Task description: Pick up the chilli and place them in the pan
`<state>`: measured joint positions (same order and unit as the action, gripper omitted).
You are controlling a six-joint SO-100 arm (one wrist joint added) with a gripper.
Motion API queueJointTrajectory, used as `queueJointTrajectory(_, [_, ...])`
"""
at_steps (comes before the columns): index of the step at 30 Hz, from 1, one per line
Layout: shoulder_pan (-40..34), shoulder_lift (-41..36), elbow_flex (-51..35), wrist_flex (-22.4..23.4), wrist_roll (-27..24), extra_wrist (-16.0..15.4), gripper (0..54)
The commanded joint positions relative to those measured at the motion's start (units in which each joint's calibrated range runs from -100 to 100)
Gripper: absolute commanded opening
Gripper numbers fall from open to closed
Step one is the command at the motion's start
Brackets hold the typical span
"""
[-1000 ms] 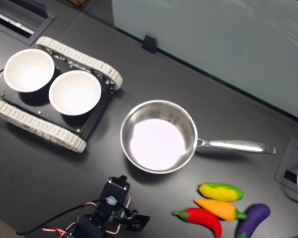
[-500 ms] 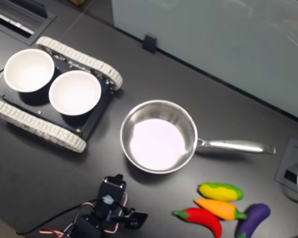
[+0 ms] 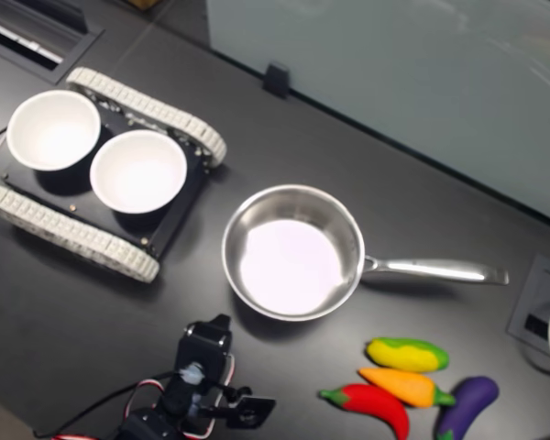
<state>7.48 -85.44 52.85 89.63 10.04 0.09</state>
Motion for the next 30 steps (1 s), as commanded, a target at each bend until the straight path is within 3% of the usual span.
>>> queueJointTrajectory(1, [2.0, 6.1, -11.3, -0.8, 0.6, 1.3, 0.0])
queueJointTrajectory(30, [16.3, 27.3, -42.5, 5.7, 2.7, 5.6, 0.0])
